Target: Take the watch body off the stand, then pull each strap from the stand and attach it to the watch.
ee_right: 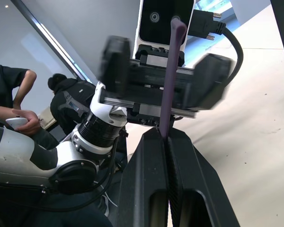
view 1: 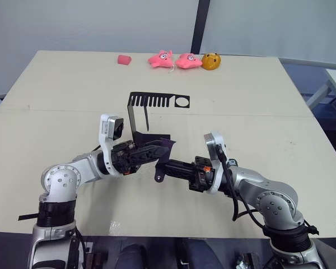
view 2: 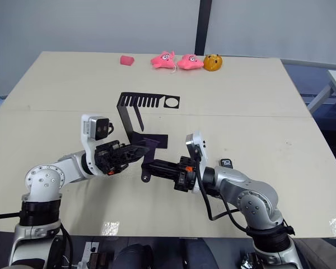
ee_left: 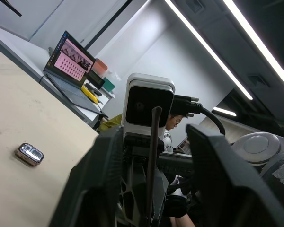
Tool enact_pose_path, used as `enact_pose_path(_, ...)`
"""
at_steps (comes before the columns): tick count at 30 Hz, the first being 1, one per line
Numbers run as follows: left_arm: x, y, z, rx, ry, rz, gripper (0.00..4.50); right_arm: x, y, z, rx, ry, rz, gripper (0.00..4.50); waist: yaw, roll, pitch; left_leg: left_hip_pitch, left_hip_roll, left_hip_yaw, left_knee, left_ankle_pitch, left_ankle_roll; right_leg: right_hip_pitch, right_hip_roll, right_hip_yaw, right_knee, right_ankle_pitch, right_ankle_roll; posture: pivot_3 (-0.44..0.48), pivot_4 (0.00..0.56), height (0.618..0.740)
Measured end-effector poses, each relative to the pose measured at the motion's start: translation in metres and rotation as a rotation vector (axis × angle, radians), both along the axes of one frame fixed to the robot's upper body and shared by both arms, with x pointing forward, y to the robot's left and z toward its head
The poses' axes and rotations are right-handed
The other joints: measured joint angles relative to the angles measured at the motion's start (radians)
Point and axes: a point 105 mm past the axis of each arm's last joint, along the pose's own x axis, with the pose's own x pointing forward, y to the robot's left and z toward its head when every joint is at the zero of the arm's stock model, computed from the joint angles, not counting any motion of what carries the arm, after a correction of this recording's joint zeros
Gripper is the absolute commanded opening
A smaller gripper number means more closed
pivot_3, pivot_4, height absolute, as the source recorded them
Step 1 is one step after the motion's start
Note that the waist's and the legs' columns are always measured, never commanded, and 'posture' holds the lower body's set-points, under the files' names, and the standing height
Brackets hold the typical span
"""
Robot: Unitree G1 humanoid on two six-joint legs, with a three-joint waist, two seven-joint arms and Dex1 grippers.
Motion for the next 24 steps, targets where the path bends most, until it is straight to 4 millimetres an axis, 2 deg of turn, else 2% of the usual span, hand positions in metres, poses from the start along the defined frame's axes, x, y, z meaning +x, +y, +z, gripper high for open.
enact_pose_path(2, 0.000, 0.000, 0.000, -0.001, -0.001, 0.001, 0.04, 0.000, 0.000, 0.000, -0.003, -0.002, -0.003, 0.00, 0.000, 0.000, 0.000, 0.000, 0.000, 0.000, 0.000, 0.000, 0.000, 0.000, 0.000, 0.000, 0.000, 0.000, 0.000, 0.000, 0.150, 0.740)
enact_pose_path(12, 0.000, 0.000, 0.000, -0.005, -0.001, -0.002, 0.04, 0.001, 0.000, -0.001, -0.007, -0.006, -0.009, 0.00, 0.000, 0.000, 0.000, 0.000, 0.000, 0.000, 0.000, 0.000, 0.000, 0.000, 0.000, 0.000, 0.000, 0.000, 0.000, 0.000, 0.150, 0.740)
enact_pose_path(15, -0.002, 0.001, -0.001, -0.009, -0.002, -0.007, 0.00, 0.002, -0.001, -0.002, -0.020, -0.011, -0.020, 0.98, 0.000, 0.000, 0.000, 0.000, 0.000, 0.000, 0.000, 0.000, 0.000, 0.000, 0.000, 0.000, 0.000, 0.000, 0.000, 0.000, 0.150, 0.740)
enact_pose_path(17, -0.002, 0.003, 0.001, -0.013, -0.024, 0.003, 0.00, 0.002, -0.005, -0.005, -0.051, -0.023, -0.037, 1.95, 0.001, 0.000, 0.000, 0.000, 0.000, 0.000, -0.001, 0.000, 0.000, 0.000, 0.000, 0.000, -0.001, 0.000, 0.000, 0.000, 0.150, 0.740)
enact_pose_path(19, -0.001, 0.008, 0.003, 0.013, -0.087, 0.049, 0.00, 0.002, -0.017, -0.008, -0.105, -0.070, -0.091, 2.93, 0.002, 0.000, 0.000, -0.001, 0.000, 0.000, -0.002, 0.000, 0.000, 0.000, 0.000, 0.000, -0.003, 0.000, 0.000, 0.000, 0.150, 0.740)
enact_pose_path(22, 0.004, 0.020, 0.001, 0.092, -0.209, 0.160, 0.00, 0.002, -0.046, -0.010, -0.202, -0.169, -0.222, 4.36, 0.004, 0.000, 0.000, -0.001, 0.000, 0.000, -0.003, -0.001, -0.001, 0.000, 0.000, 0.000, -0.005, 0.000, 0.000, 0.000, 0.150, 0.740)
enact_pose_path(24, 0.007, 0.026, -0.002, 0.136, -0.274, 0.222, 0.00, 0.001, -0.066, -0.012, -0.271, -0.252, -0.313, 4.44, 0.005, 0.000, 0.000, -0.002, 0.000, 0.000, -0.004, -0.001, -0.001, 0.000, 0.000, -0.001, -0.007, 0.000, 0.000, 0.000, 0.150, 0.740)
